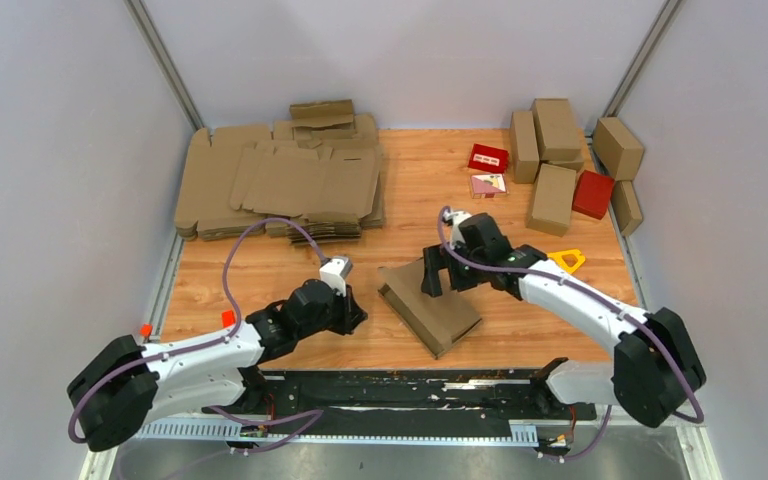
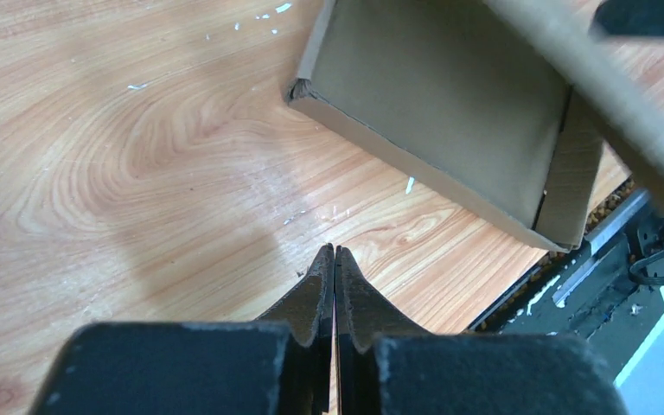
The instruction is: Fold the paper box
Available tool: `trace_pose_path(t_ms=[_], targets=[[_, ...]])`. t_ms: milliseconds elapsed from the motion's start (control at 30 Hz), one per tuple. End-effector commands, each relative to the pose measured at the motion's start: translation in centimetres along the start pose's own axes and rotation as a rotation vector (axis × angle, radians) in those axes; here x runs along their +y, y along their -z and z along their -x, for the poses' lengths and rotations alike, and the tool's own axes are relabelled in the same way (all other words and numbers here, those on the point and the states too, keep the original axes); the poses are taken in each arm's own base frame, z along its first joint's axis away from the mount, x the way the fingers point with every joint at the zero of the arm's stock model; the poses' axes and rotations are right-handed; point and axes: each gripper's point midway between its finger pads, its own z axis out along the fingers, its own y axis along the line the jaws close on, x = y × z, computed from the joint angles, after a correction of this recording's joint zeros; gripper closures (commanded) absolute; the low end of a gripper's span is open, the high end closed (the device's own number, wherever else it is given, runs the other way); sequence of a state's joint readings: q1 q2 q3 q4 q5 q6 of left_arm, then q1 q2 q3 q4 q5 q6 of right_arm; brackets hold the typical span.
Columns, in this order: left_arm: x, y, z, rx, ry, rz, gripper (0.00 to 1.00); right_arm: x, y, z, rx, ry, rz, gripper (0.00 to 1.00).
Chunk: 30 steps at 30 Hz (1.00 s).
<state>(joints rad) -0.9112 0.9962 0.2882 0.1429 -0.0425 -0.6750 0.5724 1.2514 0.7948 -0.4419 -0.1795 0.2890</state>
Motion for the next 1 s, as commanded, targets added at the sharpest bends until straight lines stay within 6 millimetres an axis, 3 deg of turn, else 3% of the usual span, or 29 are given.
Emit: trace_pose_path(t_ms=[0,100,300,467,633,900,967], targets=[[0.4,0.4,0.0,0.011,0.009,0.011,0.97,0.3,-1.3,-2.6,0.121,0.090,-0.062,0.00],[0.3,0.2,-0.6,0.041,0.046,0.002,0.96,-0.9,-2.6,-3.7,0.158,0.094,-0.128,0.00],[-0.2,-0.6,-1.5,0.078,0.083,-0.024,0.96,-2.3,-4.1,-4.7,0.196,0.138,-0.224,0.10],[-1.0,-1.1,-1.2,0.075,0.098,-0.062,0.88,-2.3,-3.8,-4.4,0.191,0.162,-0.252,0.09],[-1.2,-1.3,-1.1,0.073,0.100,-0.070,0.84,-1.8,-2.4,-2.7,0.124,0.187,-0.252,0.06],[-1.3,-1.1,-1.3,0.081,0.102,-0.077,0.84,-0.1,-1.4,-0.6,0.055,0.139,-0.176,0.25],[-1.3,-1.0,-1.3,0.082,0.100,-0.076,0.84,0.0,-1.3,-0.3,0.043,0.119,-0.166,0.35]])
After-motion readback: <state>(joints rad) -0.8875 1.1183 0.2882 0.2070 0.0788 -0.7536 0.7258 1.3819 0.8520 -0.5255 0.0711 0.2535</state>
